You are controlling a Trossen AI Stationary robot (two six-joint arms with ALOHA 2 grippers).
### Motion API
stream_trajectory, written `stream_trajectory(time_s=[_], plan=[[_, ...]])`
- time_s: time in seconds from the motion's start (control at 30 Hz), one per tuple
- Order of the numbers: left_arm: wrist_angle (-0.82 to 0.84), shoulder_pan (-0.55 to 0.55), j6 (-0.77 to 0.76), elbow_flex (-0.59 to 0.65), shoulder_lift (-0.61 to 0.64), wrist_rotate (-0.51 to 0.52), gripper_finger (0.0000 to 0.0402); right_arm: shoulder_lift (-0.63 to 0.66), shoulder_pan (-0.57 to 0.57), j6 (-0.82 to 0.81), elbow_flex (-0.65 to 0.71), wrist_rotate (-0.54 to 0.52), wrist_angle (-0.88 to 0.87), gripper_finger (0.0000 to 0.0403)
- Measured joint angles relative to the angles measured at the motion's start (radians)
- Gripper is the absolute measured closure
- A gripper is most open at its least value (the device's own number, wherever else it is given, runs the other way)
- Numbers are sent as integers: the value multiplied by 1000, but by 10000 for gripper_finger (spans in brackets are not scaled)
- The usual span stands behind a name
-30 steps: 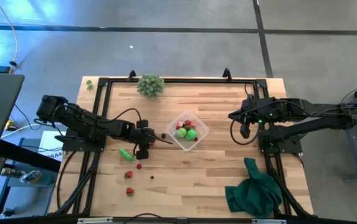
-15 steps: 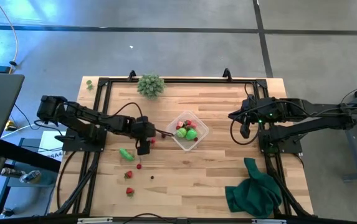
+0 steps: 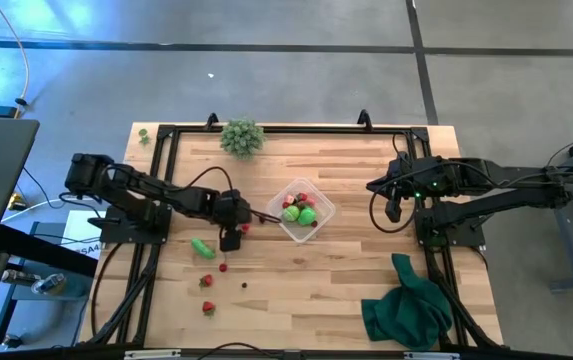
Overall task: Pick and placing Produce into tupperware
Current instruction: Put the red cherry into the transparent bin
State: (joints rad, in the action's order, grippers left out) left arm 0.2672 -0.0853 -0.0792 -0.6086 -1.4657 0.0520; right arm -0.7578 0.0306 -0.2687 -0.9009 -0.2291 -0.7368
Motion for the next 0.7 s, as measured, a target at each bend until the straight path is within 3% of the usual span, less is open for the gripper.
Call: stream_trajectory(time_s=[0.7], plan=[[-62,0,-9,-2,-62,-7,163,0,0,0,0,0,0,378]])
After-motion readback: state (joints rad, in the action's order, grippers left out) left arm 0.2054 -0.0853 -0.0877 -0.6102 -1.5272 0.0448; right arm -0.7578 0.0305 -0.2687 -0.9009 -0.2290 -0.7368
